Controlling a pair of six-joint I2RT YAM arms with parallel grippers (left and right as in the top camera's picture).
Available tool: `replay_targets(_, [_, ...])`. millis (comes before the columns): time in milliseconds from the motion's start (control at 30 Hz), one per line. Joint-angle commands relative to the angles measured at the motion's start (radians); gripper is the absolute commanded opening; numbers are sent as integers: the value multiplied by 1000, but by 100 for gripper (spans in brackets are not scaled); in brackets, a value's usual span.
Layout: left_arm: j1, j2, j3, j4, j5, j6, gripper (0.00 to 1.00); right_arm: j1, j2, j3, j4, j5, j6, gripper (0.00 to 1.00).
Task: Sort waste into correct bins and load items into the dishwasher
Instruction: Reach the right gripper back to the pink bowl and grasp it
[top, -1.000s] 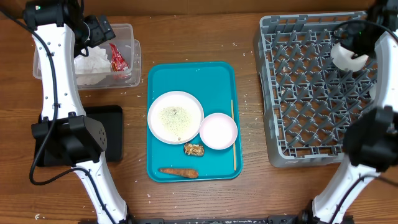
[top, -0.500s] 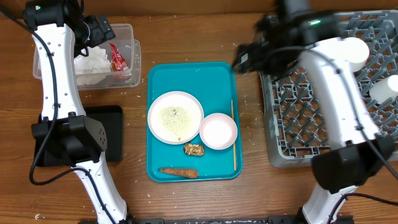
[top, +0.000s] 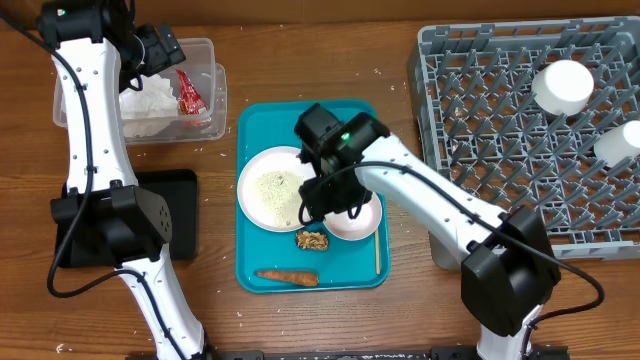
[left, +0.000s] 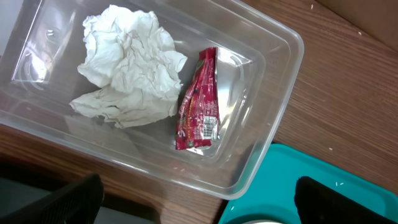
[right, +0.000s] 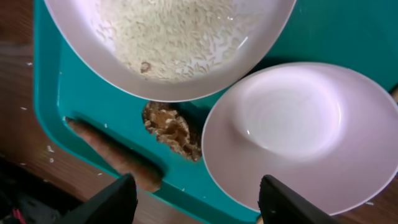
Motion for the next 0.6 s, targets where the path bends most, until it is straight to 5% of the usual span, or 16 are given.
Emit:
replay_targets(0, [-7, 10, -4, 3, 1, -6, 100, 1, -5, -66, 31, 85, 4, 62])
replay_targets(567, [-13, 10, -4, 3, 1, -6, 100, 4, 123, -89, 77, 4, -4, 53])
